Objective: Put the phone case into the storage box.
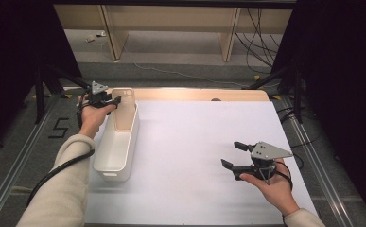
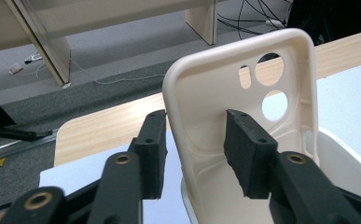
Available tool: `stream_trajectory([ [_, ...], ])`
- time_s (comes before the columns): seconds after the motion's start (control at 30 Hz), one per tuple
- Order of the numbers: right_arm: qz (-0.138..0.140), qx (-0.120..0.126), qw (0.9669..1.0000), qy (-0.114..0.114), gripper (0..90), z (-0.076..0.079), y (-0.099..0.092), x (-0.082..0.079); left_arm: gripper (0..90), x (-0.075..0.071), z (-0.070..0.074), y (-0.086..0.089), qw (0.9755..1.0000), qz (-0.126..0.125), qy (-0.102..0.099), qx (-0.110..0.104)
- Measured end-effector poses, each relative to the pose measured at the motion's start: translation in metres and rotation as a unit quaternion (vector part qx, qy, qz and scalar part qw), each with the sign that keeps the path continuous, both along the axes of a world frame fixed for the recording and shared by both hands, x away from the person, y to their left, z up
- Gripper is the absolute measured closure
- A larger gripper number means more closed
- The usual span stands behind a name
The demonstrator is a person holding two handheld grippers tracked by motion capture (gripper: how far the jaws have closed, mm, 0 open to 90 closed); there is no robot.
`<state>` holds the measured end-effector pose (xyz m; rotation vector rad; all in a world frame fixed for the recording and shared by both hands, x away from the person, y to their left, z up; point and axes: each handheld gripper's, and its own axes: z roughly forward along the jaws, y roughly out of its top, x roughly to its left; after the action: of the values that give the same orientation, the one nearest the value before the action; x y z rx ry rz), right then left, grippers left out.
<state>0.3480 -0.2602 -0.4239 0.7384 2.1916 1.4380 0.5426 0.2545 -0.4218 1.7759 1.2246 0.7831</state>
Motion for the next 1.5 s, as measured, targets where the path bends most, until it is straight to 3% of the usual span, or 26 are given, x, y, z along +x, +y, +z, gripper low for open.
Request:
stream_trajectory([
  [0.4,0.001,0.001,1.0000,0.000,22.7,0.000,0.001,0.000,44.1,-0.005,0.000,0.001,0.9999,-0.002,0.013,0.002],
  [0.57,0.001,0.001,1.0000,0.000,22.7,0.000,0.001,0.000,29.7,-0.008,0.006,0.000,0.9998,0.004,0.020,0.001],
  [0.8,0.001,0.001,1.0000,0.000,22.6,0.000,0.001,0.000,19.1,-0.013,0.014,-0.003,0.9998,0.002,0.019,0.005],
  [1.07,0.001,0.002,1.0000,0.000,22.3,0.000,0.001,0.000,14.8,-0.025,0.020,-0.002,0.9999,-0.005,0.013,0.001],
  [1.17,0.001,0.002,1.0000,0.001,22.1,0.000,0.001,0.000,14.5,-0.031,0.023,-0.001,0.9997,-0.013,0.009,-0.017],
  [1.3,0.002,0.004,1.0000,0.000,21.8,0.001,0.001,0.000,13.0,-0.038,0.026,0.000,0.9994,-0.024,0.002,-0.026],
  [1.43,0.004,0.008,1.0000,-0.001,21.1,0.001,0.001,-0.001,11.4,-0.048,0.030,0.000,0.9990,-0.032,-0.007,-0.031],
  [1.5,0.003,0.008,1.0000,-0.002,20.4,0.001,0.001,-0.001,12.6,-0.054,0.033,-0.001,0.9987,-0.029,-0.020,-0.037],
])
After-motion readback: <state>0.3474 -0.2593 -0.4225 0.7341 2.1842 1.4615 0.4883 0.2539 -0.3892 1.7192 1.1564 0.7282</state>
